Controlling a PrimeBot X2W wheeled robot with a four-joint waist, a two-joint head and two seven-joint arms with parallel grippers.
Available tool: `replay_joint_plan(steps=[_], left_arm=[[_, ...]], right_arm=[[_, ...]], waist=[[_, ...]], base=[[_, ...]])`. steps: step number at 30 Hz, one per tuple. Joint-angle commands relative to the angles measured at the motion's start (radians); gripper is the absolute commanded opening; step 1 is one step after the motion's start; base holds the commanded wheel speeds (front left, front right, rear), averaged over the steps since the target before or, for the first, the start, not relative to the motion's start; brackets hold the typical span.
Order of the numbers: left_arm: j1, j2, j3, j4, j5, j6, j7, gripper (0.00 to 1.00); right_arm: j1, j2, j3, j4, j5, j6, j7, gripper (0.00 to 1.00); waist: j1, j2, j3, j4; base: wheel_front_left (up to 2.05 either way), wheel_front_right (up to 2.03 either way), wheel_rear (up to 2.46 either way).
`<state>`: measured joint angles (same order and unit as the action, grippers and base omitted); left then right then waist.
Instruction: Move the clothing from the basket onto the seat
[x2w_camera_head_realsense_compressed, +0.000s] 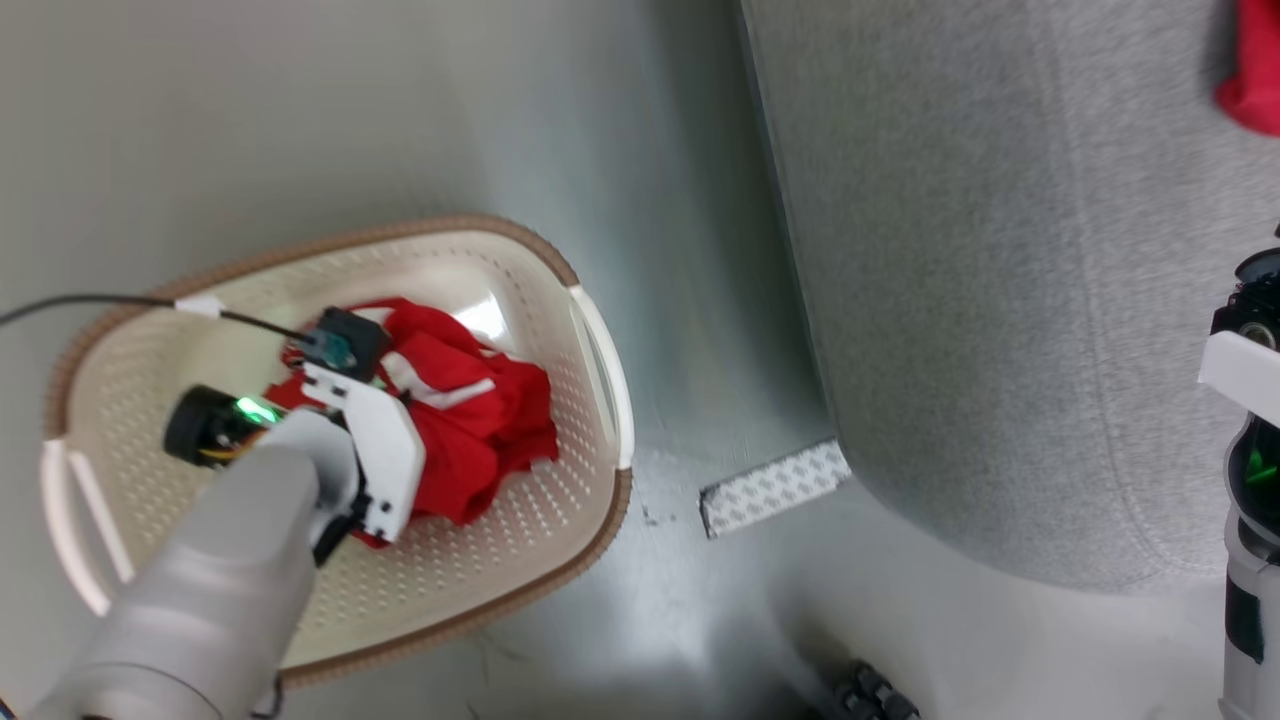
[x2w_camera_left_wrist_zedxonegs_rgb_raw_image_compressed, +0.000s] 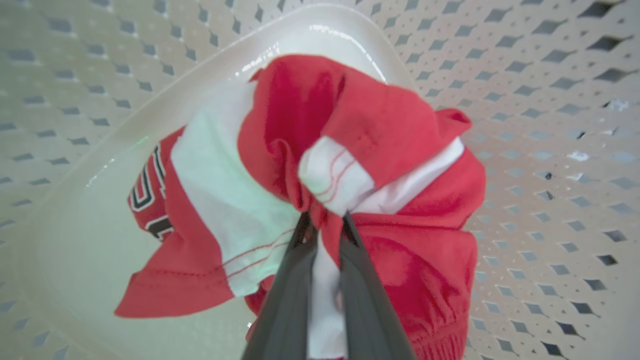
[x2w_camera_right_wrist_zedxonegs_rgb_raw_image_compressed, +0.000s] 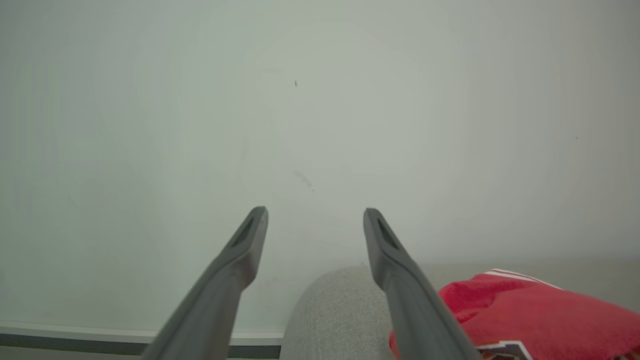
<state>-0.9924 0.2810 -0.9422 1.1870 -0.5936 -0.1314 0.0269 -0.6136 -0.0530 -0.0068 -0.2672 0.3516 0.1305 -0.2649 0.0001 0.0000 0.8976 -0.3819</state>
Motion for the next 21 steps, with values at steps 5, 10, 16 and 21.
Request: replay_joint_plan(steps=[5, 10, 16, 21], left_arm=[[0.052, -0.026, -0.025, -0.015, -0.056, 0.002, -0.051, 0.0], [0.094, -0.056, -0.056, -0.036, -0.102, 0.002, -0.112, 0.0], [0.15, -0.096, -0.096, -0.079, -0.163, 0.002, -0.192, 0.0], [0.193, -0.121, -0.123, -0.116, -0.206, 0.002, -0.257, 0.0]], right_arm=[[0.03, 0.003, -0.007, 0.023, -0.027, 0.001, 0.001, 1.0], [0.068, -0.002, -0.017, 0.051, -0.046, 0.001, 0.001, 1.0], [0.126, -0.041, -0.022, 0.099, -0.044, 0.001, 0.001, 1.0], [0.182, -0.076, -0.006, 0.147, -0.032, 0.001, 0.001, 1.0]], waist=[[-0.0001, 0.0, -0.133, 0.04], [-0.0001, 0.0, -0.254, 0.082], [-0.0001, 0.0, -0.418, 0.146], [-0.0001, 0.0, -0.556, 0.199]], base=[[0.0, 0.0, 0.0], [0.0, 0.0, 0.0], [0.0, 0.0, 0.0], [0.0, 0.0, 0.0]])
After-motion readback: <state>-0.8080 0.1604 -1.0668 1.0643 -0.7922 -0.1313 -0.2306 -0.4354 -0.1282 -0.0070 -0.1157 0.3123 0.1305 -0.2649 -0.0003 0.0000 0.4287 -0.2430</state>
